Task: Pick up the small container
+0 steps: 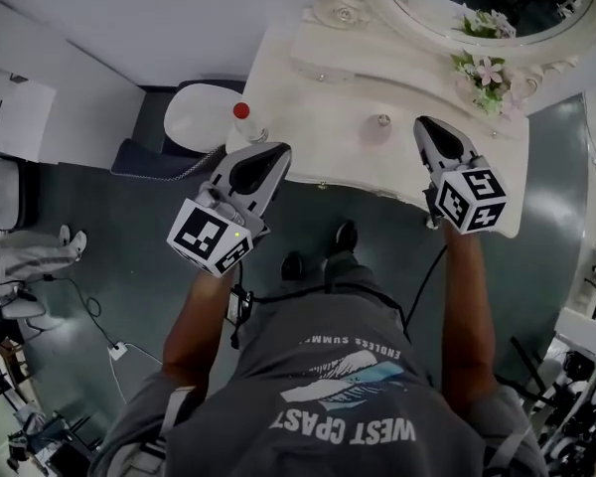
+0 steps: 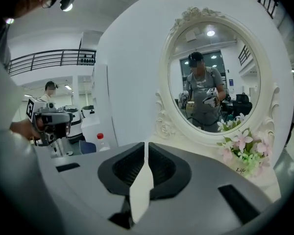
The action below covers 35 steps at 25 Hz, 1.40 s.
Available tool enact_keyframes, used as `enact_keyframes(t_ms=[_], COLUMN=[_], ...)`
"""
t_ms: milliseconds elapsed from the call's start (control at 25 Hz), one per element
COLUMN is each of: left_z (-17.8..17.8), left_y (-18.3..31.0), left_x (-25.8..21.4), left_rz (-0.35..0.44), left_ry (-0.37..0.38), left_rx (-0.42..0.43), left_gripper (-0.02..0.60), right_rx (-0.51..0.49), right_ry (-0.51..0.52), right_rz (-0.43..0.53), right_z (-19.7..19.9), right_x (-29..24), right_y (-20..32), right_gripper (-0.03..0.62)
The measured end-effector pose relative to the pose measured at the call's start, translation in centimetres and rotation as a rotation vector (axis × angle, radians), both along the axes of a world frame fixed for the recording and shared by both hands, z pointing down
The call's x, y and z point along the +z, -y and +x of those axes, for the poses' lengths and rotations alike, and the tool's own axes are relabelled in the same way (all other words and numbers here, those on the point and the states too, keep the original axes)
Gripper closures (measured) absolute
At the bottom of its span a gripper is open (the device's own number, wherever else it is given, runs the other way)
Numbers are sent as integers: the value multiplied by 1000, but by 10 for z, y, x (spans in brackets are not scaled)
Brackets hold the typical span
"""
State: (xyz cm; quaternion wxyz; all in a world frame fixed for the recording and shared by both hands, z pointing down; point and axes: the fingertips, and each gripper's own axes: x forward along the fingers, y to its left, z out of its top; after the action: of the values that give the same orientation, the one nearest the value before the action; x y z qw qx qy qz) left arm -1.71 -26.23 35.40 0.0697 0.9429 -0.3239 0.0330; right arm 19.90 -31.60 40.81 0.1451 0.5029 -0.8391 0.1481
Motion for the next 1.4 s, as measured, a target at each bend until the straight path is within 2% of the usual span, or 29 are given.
enact_keyframes(t_ms=[640, 1240, 1400], left_z=[5, 2, 1], left_y=[17, 26, 30], left_x=[52, 89, 92], left_rz=[-107, -183, -189], left_ry=[37, 31, 30], left_rx=[-52, -82, -87], left_gripper=[565, 565, 565], right_rx=[-87, -135, -132], right_ry=[31, -23, -30], right_rz=[-82, -161, -178], right_z=[-12, -25, -26], right_x=[84, 160, 178], right_y=[56, 79, 80], right_gripper=[474, 353, 349])
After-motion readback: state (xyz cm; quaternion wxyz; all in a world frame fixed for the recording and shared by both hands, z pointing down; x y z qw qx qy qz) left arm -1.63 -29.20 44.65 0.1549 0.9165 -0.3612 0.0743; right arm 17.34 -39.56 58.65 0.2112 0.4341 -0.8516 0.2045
